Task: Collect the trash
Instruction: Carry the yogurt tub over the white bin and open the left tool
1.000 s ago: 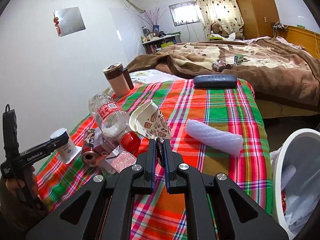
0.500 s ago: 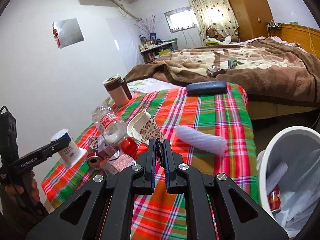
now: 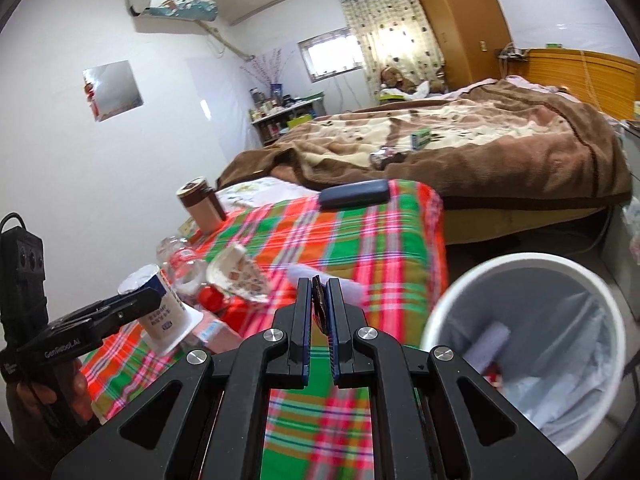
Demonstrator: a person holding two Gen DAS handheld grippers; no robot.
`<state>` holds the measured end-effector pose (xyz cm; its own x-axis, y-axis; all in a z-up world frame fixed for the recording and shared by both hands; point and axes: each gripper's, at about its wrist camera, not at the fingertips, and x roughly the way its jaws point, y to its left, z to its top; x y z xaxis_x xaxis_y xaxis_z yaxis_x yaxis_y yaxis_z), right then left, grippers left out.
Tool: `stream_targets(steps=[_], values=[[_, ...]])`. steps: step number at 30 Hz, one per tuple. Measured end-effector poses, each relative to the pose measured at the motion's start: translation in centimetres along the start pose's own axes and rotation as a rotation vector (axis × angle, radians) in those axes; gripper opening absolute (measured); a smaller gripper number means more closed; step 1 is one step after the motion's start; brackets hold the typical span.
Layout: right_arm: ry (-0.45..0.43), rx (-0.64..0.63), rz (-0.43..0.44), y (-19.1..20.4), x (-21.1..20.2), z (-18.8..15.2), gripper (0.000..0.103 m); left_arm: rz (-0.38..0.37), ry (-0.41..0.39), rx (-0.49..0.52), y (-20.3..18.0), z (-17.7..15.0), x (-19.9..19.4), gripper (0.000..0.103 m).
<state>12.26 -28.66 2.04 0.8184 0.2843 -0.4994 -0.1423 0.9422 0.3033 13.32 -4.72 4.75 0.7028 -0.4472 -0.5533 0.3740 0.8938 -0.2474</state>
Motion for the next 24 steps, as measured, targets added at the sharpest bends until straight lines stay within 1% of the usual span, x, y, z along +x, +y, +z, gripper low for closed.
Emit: stream_targets(steps=[4, 9, 13, 18, 24], values=[[-0.012, 0.015, -0.051, -2.0, -1.1, 0.1, 0.007, -0.074, 0.017, 0.041, -3.2, 0.1, 1.6, 0.052], [-0.019, 0.044, -0.111, -4.2, -2.0, -0.1, 0.007, -0.146, 0.035, 0.105, -7.4, 0.1, 3.4, 0.052], [-0.017, 0.076, -0.146, -6.0, -2.4, -0.4, 0.007, -0.215, 0.07, 0.139, -10.8, 0.1, 5.4, 0.052], [0.01, 0.099, -0.18, -8.2, -2.4, -1.0, 0.007, -0.258, 0.125, 0.173, -14.1, -0.6, 8.3, 0.052], [0.048, 0.131, -0.215, -10.4, -2.1, -1.8, 0.007, -0.287, 0.174, 0.187, -16.2, -1.6, 10.9, 0.053]])
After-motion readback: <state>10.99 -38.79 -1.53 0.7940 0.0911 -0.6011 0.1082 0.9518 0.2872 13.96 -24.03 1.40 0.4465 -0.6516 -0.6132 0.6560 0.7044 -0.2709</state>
